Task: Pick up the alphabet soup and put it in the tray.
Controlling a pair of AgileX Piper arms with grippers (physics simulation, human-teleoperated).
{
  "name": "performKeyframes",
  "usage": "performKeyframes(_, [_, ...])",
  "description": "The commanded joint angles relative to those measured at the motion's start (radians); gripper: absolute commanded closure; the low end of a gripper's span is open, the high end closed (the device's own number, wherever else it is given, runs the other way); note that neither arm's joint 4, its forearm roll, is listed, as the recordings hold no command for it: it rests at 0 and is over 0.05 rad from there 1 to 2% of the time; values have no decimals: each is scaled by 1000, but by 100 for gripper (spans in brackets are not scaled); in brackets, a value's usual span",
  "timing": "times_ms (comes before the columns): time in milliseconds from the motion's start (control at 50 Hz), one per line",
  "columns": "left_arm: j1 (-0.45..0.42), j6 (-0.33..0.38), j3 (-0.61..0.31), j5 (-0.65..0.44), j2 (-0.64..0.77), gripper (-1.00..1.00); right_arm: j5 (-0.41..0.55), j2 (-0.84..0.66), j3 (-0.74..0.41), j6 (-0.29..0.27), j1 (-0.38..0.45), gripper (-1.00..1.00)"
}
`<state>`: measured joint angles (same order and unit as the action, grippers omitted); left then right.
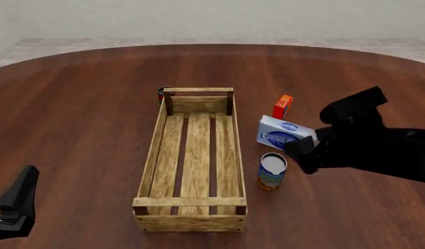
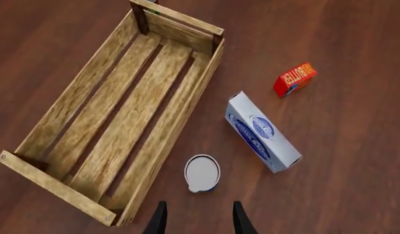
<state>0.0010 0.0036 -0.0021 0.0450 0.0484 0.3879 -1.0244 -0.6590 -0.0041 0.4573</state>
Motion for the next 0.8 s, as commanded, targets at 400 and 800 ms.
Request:
performKeyframes(400, [-1, 0, 0, -4, -4, -100, -163, -204, 34, 13, -6, -100])
performKeyframes(800, [-1, 0, 0, -4, -4, -100, -231, -284, 47, 18, -9, -100])
